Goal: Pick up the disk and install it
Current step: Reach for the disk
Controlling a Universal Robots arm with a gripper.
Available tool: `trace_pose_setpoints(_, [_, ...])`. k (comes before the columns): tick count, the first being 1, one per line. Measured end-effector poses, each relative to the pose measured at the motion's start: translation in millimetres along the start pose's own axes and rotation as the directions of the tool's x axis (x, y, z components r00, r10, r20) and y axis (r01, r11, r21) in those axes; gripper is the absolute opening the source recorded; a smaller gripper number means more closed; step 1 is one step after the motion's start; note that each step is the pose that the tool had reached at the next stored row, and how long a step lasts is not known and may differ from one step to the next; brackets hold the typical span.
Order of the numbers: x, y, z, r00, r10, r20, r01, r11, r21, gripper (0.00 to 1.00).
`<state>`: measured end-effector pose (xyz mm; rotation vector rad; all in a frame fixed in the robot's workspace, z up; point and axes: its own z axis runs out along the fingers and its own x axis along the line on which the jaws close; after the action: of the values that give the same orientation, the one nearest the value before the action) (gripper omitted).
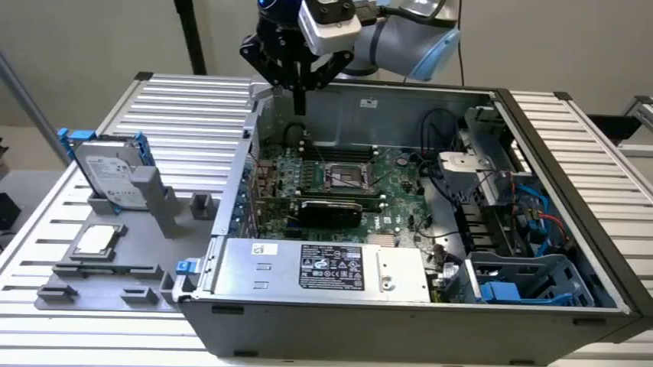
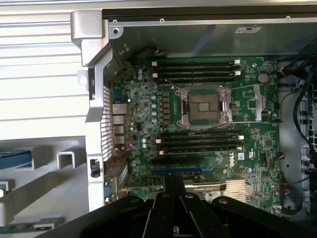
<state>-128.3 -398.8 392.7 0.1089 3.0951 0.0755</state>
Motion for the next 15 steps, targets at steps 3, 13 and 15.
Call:
trace_pose_setpoints(3, [13.5,-0.8,-0.5,1.0,0.0,0.0,0.0,1.0,-0.0001,0.0])
trace_pose_setpoints(13, [58.7,-1.9,-2.5,1.0,0.0,0.0,0.0,1.0,-0.0001,0.0])
trace_pose_setpoints(15, [67.9,-1.6,-2.8,1.0,0.0,0.0,0.0,1.0,-0.0001,0.0])
